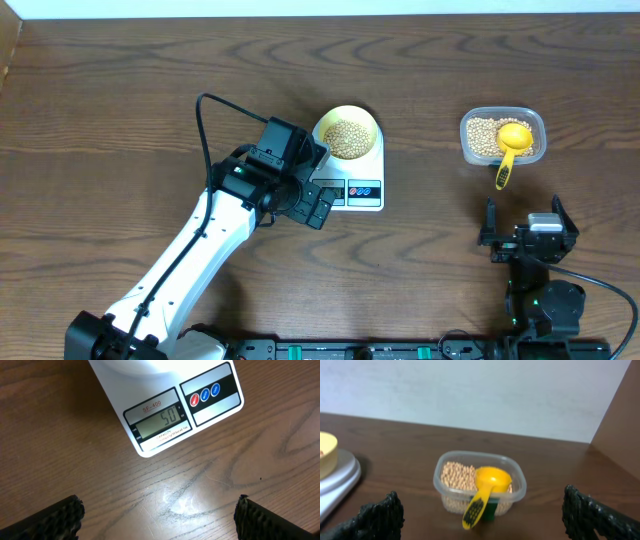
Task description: Scoop item into bowl and weigh 50g on scale
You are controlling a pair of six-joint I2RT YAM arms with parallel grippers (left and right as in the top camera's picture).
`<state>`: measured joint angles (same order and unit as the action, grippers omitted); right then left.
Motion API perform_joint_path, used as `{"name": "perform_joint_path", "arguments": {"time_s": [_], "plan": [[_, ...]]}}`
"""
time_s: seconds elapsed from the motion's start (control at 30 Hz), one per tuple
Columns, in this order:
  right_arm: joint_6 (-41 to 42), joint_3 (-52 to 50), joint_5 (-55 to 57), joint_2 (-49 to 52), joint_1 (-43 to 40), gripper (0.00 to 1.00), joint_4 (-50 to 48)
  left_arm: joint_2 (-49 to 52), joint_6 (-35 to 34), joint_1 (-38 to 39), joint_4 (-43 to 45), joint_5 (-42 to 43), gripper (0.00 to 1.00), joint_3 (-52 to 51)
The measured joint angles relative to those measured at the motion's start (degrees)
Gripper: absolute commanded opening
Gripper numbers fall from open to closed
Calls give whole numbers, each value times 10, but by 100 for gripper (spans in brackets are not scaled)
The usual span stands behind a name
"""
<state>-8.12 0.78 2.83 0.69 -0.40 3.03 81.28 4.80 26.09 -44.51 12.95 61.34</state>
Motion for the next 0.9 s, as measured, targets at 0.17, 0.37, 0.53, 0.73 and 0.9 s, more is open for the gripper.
{"name": "perform_joint_path", "arguments": {"time_s": [0.17, 0.37, 0.53, 0.73, 0.9], "plan": [[-1, -4, 2, 0, -3, 99, -1, 0, 0, 0, 0, 0, 98, 0], [-23, -4, 6, 0, -9, 99, 7, 0, 0, 0, 0, 0, 98, 0], [-32, -4, 6, 0, -9, 99, 7, 0, 0, 0, 0, 0, 98, 0], [-36, -4, 6, 0, -9, 99, 8, 0, 0, 0, 0, 0, 98, 0], [-36, -4, 6, 0, -9, 99, 8, 0, 0, 0, 0, 0, 98, 0]]}}
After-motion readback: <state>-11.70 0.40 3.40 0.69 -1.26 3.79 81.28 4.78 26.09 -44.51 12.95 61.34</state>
